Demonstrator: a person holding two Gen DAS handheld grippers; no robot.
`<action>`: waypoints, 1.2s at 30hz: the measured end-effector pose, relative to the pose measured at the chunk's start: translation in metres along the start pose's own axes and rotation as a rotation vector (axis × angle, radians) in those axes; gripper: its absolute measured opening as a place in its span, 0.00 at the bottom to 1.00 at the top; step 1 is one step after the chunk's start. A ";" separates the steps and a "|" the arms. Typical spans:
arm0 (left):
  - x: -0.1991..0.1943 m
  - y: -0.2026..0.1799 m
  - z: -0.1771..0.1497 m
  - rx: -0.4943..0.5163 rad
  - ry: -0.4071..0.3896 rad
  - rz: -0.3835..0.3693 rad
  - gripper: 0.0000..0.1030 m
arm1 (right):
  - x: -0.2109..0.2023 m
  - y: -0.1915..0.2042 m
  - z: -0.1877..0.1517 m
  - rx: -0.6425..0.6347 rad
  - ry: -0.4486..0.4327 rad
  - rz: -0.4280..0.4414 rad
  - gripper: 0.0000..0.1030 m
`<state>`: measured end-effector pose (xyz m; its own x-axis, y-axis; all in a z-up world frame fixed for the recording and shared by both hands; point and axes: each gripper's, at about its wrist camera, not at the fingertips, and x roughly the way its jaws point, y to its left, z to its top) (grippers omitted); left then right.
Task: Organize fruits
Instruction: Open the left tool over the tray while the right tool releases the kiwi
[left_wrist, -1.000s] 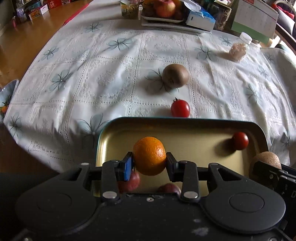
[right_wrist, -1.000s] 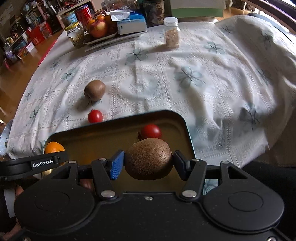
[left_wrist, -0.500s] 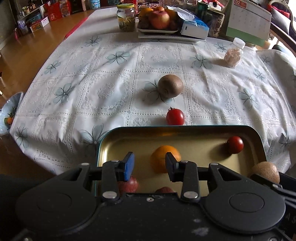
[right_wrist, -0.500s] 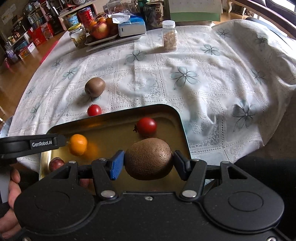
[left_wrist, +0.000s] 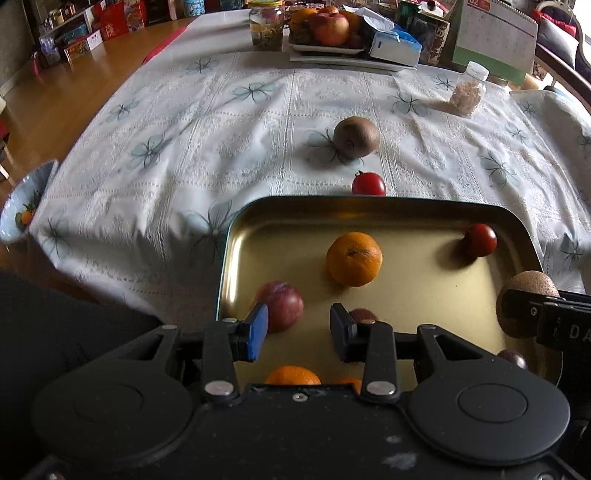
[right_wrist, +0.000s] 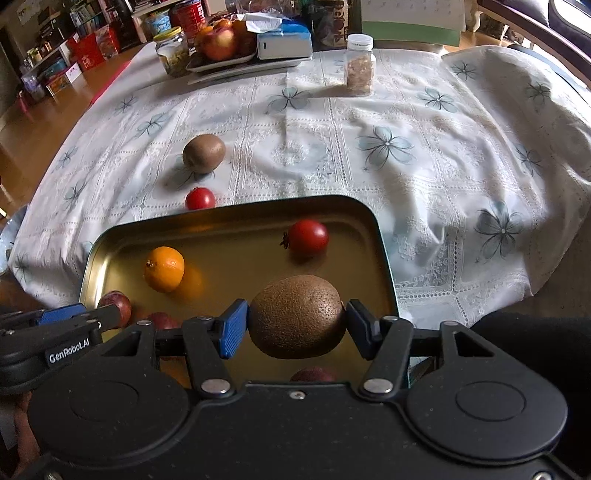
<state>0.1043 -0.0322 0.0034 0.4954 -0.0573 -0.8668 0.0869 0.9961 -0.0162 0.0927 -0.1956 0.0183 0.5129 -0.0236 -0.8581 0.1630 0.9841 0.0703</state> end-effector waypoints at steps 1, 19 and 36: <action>0.000 0.001 -0.002 -0.007 0.001 -0.009 0.37 | 0.000 0.001 -0.001 0.001 -0.002 -0.005 0.61; -0.009 0.002 -0.014 -0.004 -0.045 -0.024 0.37 | -0.016 0.013 -0.010 -0.038 -0.133 -0.033 0.58; -0.018 -0.003 -0.033 0.002 -0.064 -0.010 0.37 | -0.027 0.019 -0.043 -0.064 -0.117 -0.032 0.58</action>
<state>0.0664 -0.0323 0.0021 0.5485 -0.0711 -0.8331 0.0935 0.9953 -0.0235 0.0458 -0.1685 0.0213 0.6039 -0.0714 -0.7938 0.1285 0.9917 0.0085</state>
